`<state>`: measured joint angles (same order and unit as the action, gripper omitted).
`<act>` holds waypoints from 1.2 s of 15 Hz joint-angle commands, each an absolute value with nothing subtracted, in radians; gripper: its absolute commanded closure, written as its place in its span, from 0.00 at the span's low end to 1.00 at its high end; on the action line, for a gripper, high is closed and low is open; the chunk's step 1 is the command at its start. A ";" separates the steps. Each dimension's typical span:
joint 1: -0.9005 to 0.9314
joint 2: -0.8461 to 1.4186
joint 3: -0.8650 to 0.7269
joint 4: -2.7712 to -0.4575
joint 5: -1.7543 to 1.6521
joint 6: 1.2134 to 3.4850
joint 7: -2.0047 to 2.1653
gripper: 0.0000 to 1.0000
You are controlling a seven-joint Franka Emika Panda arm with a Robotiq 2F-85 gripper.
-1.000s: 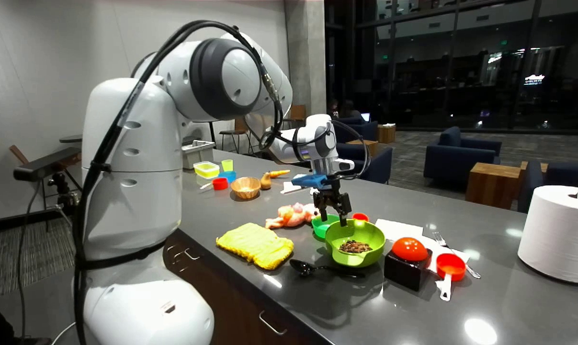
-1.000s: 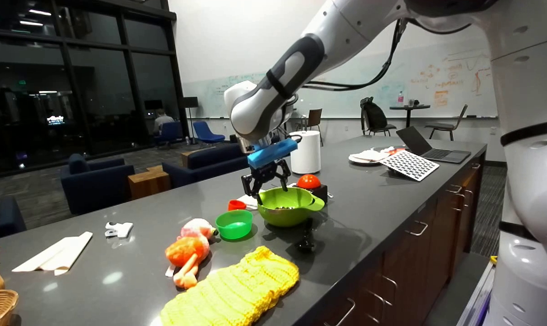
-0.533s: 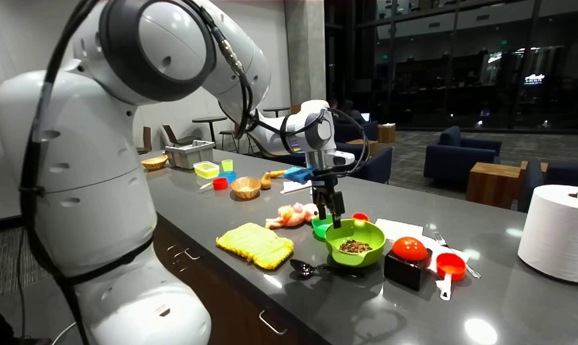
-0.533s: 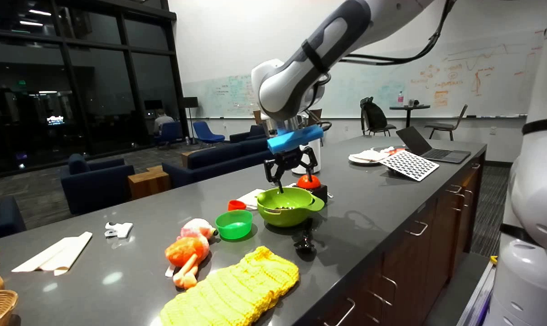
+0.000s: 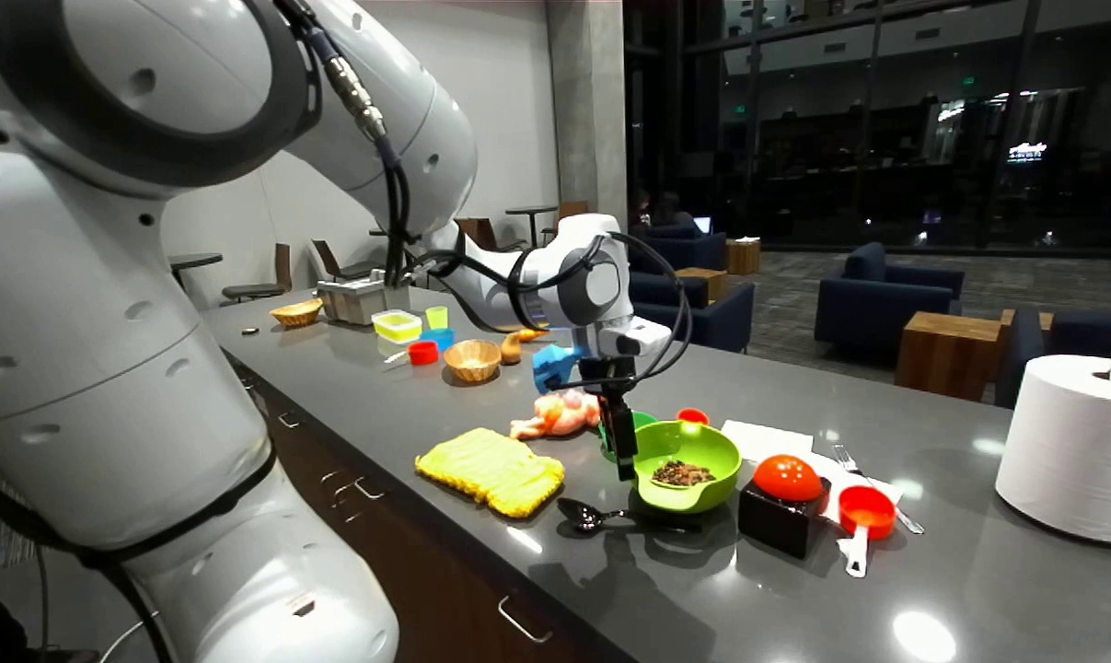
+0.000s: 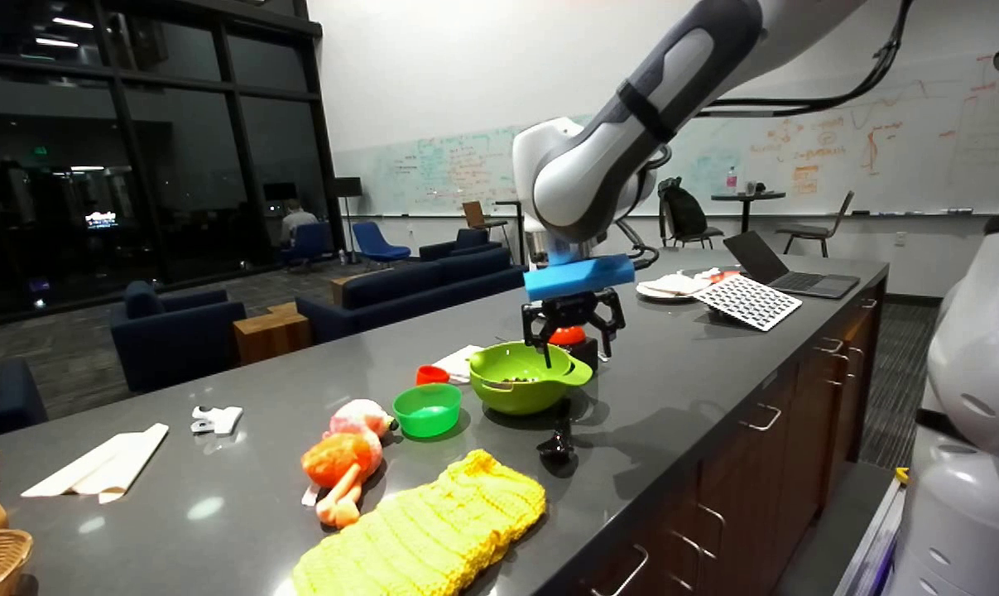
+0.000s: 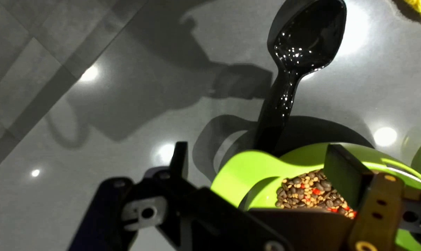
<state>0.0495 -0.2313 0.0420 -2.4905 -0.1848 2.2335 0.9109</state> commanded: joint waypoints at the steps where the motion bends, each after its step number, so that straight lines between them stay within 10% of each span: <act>1: 0.021 -0.244 0.071 -2.509 -0.176 2.245 0.908 0.00; 18: 0.038 -0.158 0.109 -2.502 -0.058 2.356 0.941 0.00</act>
